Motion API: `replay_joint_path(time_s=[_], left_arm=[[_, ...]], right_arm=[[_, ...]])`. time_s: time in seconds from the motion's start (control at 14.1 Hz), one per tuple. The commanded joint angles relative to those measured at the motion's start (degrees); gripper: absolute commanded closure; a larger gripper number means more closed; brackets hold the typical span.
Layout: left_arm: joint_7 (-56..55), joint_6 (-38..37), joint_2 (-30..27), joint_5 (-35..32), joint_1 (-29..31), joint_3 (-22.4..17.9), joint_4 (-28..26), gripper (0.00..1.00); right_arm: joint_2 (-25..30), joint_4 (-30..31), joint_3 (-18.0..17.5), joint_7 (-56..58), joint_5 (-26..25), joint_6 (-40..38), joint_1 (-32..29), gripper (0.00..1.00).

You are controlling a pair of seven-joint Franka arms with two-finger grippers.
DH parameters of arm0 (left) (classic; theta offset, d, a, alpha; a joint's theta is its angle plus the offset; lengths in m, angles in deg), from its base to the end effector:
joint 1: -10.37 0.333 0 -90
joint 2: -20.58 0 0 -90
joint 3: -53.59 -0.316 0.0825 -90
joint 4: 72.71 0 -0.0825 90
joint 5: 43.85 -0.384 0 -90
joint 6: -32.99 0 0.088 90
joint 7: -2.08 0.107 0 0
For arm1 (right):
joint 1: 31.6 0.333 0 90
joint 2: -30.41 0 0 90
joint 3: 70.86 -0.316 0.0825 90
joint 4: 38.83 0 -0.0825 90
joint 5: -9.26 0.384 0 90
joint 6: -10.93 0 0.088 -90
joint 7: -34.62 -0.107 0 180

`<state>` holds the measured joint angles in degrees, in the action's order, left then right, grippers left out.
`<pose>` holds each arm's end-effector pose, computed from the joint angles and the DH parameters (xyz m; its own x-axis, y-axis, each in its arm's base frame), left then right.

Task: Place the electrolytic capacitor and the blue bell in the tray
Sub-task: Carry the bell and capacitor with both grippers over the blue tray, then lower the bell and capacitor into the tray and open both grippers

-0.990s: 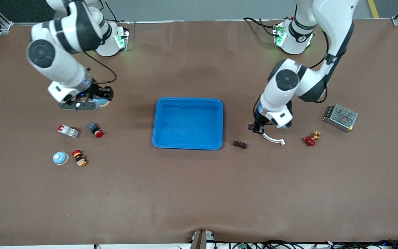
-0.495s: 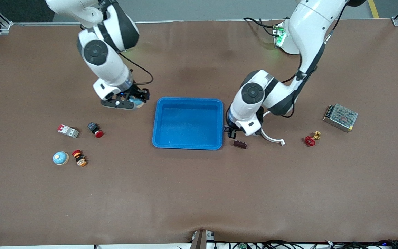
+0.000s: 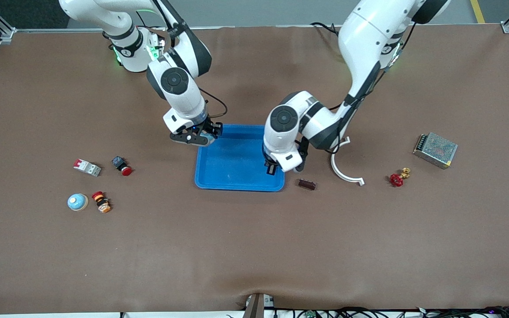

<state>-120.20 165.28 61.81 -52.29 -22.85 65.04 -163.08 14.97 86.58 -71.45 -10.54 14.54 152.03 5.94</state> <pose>0.5157 -0.4776 0.2248 0.2608 0.9648 -0.0322 0.9654 -0.2605 0.0143 0.4394 0.3448 0.2633 0.9804 -0.1924 -0.0417 -0.1942 -0.9800 -0.0444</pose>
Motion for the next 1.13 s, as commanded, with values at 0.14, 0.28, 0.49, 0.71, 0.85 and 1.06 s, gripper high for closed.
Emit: replay_joint_path(time_s=[0.14, 0.28, 0.49, 0.71, 0.85, 1.06], left_arm=[[-3.1, -1.8, 5.9, -1.3, -4.3, -3.1, 7.5, 1.00], [-3.8, -1.8, 6.8, -1.3, -4.9, -3.4, 8.1, 1.00], [-5.4, -1.8, 7.5, -1.3, -5.1, -4.4, 8.3, 1.00], [-5.4, -1.8, 8.1, -1.3, -5.2, -4.6, 8.3, 1.00], [-5.3, -1.8, 8.2, -1.3, -5.2, -4.5, 8.3, 1.00], [-5.2, -1.8, 8.1, -1.5, -5.4, -4.9, 8.3, 0.00]], right_arm=[[-6.6, -2.6, 0.8, -0.6, 0.6, 5.1, 1.2, 0.57], [-8.4, -4.1, 0.9, -1.5, 0.6, 5.2, 1.7, 0.57], [-11.4, -5.9, 0.9, -1.6, 0.6, 5.2, 1.9, 0.56], [-12.9, -5.9, 0.8, -1.6, 0.6, 6.7, 2.8, 0.56], [-13.3, -5.9, 0.8, -1.6, 0.6, 7.1, 3.0, 0.56], [-13.3, -5.9, 0.8, -1.6, 0.6, 7.3, 3.3, 0.56]])
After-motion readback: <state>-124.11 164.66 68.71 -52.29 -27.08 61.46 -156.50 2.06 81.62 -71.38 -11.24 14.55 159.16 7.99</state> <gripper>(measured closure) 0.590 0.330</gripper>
